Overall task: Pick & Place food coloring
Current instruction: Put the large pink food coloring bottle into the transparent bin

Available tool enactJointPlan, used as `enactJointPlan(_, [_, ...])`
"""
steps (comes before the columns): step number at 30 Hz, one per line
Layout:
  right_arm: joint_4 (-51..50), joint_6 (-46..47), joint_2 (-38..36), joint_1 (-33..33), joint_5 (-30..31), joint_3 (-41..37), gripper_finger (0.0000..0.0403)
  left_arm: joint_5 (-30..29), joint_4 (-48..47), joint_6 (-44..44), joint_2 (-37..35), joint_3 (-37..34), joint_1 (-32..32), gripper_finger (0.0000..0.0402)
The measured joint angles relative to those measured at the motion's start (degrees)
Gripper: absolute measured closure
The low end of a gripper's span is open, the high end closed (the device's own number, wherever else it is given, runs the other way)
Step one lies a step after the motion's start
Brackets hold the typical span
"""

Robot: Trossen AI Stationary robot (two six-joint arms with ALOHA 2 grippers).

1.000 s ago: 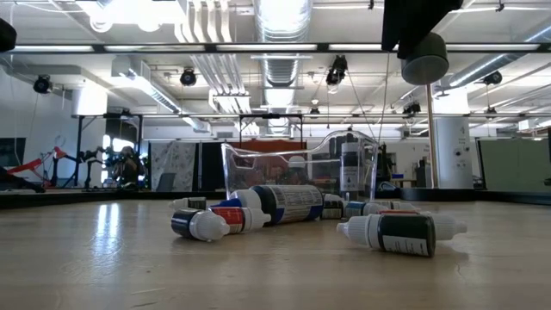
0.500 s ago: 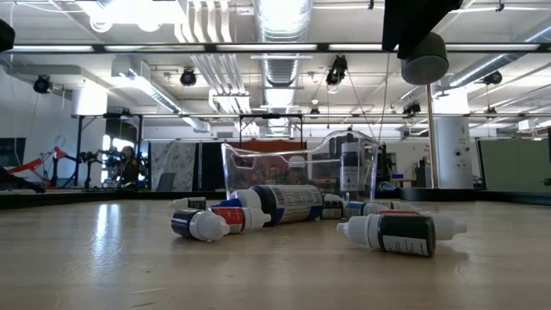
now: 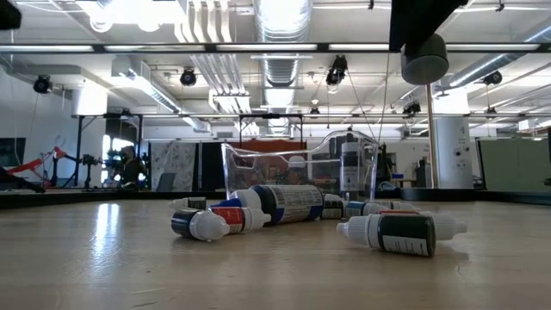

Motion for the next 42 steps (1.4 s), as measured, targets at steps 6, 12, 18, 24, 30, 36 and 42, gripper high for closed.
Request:
enactJointPlan(6, [-3.84,6.50,-4.15,3.17,2.40,0.07,0.0145,-5.28,-7.91,1.41,-4.42,9.72,8.80,0.0310])
enactJointPlan(12, [-6.60,12.36,-6.74,7.25,3.34,0.02,0.0145,-8.19,-8.34,12.70,-2.06,18.96,29.22,0.0310])
enactJointPlan(18, [-7.16,13.23,-6.81,9.60,3.12,-0.35,0.0145,-9.46,-8.32,28.26,6.59,32.52,49.36,0.0310])
enactJointPlan(24, [-7.12,13.37,-6.81,9.72,5.09,-0.46,0.0145,-9.34,-8.21,43.16,16.63,45.82,59.32,0.0310])
enactJointPlan(30, [-7.12,16.57,-6.83,9.39,10.70,-0.46,0.0145,-6.76,-7.71,53.82,26.22,50.72,62.24,0.0310])
enactJointPlan(36, [-7.13,20.73,-6.83,7.01,12.03,-0.50,0.0145,-5.26,-2.91,62.07,31.62,49.62,63.21,0.0310])
enactJointPlan(42, [-7.11,22.11,-6.83,4.40,12.01,-0.81,0.0145,-2.97,2.88,65.33,31.97,44.97,65.21,0.0310])
